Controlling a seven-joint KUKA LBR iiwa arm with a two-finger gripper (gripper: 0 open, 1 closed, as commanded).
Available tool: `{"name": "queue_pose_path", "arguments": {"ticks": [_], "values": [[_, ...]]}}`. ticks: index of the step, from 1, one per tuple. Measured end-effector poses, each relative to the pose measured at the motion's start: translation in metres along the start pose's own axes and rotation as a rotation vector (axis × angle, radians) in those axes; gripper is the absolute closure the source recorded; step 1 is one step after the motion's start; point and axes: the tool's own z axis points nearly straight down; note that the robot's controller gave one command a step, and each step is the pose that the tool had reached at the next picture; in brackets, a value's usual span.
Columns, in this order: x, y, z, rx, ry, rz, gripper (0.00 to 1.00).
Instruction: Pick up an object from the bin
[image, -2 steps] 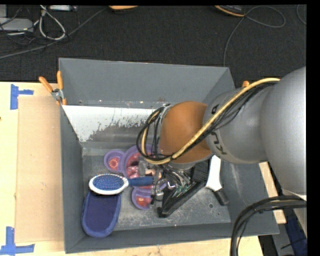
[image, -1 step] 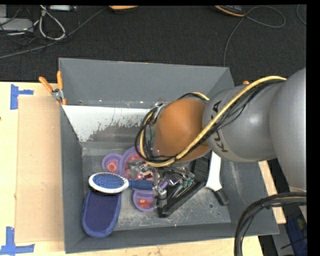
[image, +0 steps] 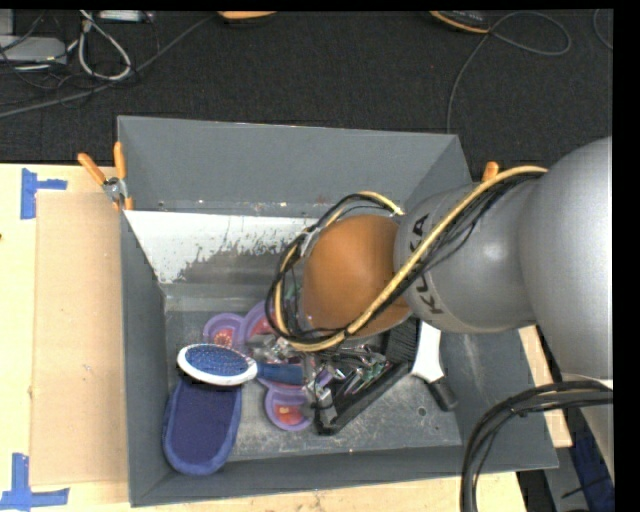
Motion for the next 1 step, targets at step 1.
{"name": "queue_pose_path", "arguments": {"ticks": [1], "values": [[0.0170,0.0050,-0.0035,0.009,-0.021,-0.414,1.00]]}}
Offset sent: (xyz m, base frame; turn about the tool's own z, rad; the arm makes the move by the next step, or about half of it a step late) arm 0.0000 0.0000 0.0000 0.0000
